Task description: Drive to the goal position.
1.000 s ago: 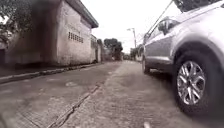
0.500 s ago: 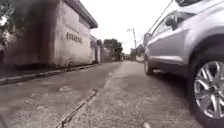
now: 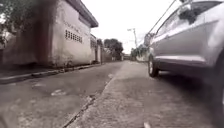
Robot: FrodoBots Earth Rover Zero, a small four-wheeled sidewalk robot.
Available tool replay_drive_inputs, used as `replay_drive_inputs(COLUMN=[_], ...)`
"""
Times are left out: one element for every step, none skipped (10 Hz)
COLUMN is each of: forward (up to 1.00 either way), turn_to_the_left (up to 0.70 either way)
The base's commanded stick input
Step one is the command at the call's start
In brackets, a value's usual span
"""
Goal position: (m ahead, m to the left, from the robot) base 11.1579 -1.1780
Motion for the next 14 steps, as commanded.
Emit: replay_drive_inputs(forward=[0.7, 0.7, 0.7, 0.7, 0.7, 0.7, 0.7, 0.7, 0.7, 0.7, 0.7, 0.7, 0.7, 0.7], turn_to_the_left=[0.0, 0.0, 0.0, 0.0, 0.0, 0.0, 0.0, 0.0, 0.0, 0.0, 0.0, 0.0, 0.0, 0.0])
